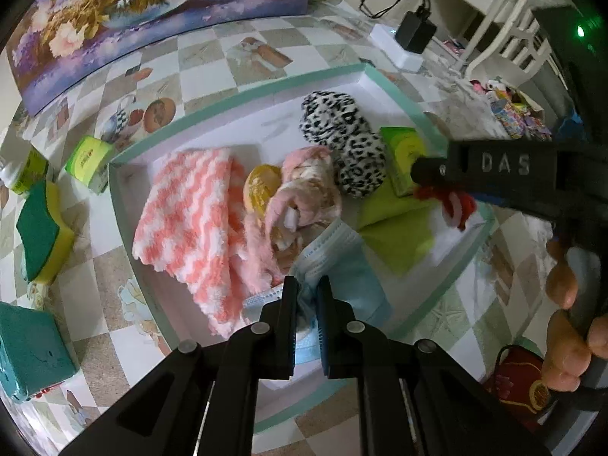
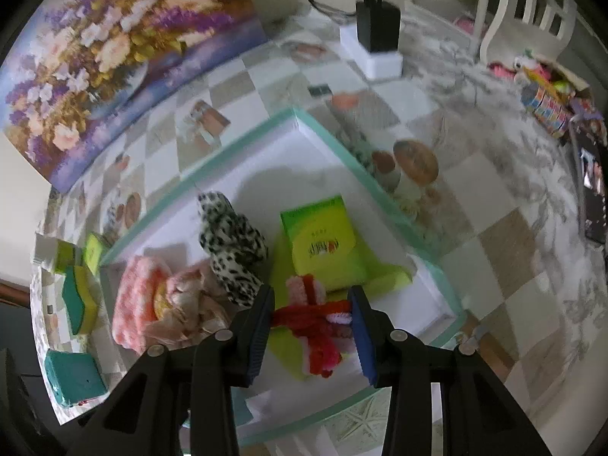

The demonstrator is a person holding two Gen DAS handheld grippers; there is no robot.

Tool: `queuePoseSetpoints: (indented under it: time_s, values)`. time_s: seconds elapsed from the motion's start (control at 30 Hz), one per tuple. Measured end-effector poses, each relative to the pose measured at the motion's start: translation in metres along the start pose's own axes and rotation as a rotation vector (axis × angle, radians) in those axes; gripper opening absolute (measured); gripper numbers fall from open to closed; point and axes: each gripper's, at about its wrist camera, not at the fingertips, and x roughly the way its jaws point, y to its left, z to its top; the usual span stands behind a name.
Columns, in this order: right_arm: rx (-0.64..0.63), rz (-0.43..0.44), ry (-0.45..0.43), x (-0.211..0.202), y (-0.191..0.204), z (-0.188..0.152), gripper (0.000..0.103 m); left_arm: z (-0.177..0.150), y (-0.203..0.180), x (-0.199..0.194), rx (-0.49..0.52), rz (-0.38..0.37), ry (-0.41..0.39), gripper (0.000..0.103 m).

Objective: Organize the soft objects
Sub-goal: 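Carry blue mask in left gripper and red plush in right gripper over the box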

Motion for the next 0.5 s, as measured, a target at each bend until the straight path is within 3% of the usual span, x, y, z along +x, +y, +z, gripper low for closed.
queuePoseSetpoints:
  time_s: [0.5]
  values:
    - [-0.011, -0.014, 0.076, 0.021, 0.005, -0.022, 0.045, 0.0, 0.013, 0.016, -0.039, 0.036, 0.032, 0.013]
